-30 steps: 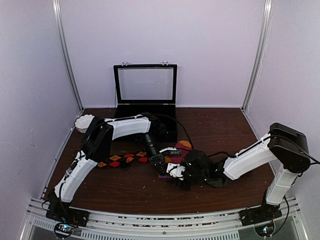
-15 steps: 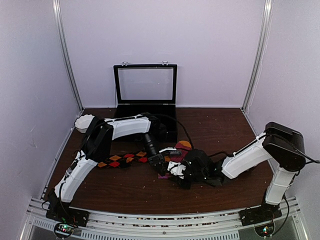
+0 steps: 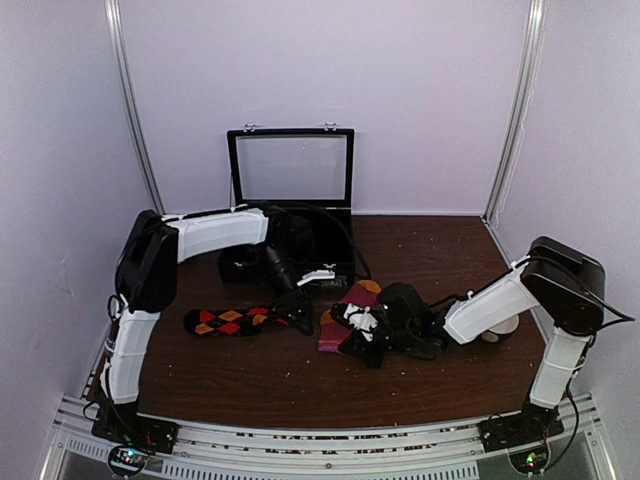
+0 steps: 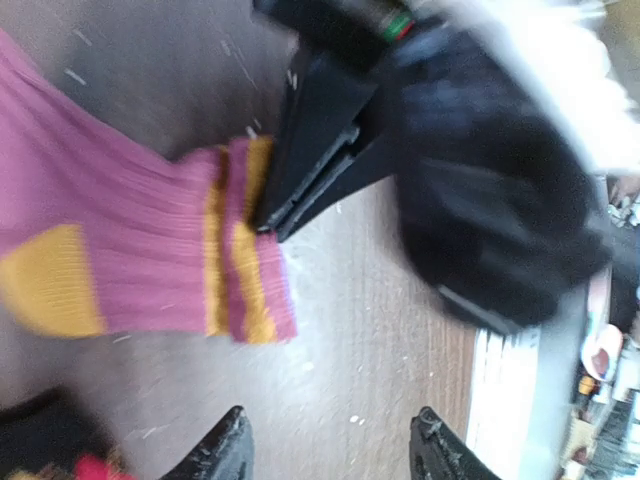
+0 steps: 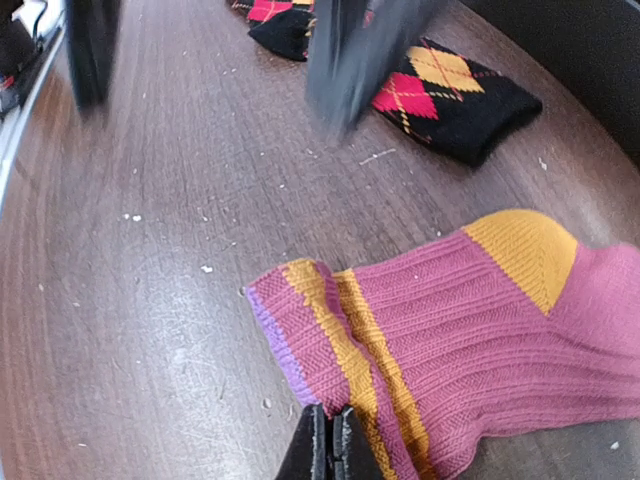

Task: Roll the socks
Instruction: Roll the sock at the center of the board.

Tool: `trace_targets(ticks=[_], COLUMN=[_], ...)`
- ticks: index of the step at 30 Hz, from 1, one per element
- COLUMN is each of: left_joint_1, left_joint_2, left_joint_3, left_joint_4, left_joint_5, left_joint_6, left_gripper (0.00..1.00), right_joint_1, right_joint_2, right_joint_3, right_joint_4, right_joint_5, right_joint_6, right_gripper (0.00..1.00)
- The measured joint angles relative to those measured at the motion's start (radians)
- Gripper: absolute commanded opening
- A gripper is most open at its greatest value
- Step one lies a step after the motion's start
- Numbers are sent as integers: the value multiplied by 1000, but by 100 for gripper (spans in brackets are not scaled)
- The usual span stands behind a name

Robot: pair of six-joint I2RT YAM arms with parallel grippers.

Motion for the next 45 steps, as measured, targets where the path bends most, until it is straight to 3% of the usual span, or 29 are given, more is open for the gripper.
trace_targets(ticks=[6, 19, 27, 45], left_joint_1=[23, -27, -93, -175], left_joint_2=[-140, -148, -142, -103], left_joint_3=[-85, -174, -208, -210], left_joint_4=[108, 195, 278, 404], left_joint_5=[-21, 5, -115, -298], left_joint_6=[-5, 50, 98, 139], left_gripper=[56, 51, 46, 44], right_joint_1=[-28, -134, -193, -217], right_joint_2=[4, 143, 187, 210], right_joint_3=[16, 205, 194, 207], right_joint_4=[-34, -178, -124, -165], right_joint_5=[-72, -352, -502, -589], right_joint_6=[109, 368, 533, 582], right_gripper=[0, 0, 0, 0])
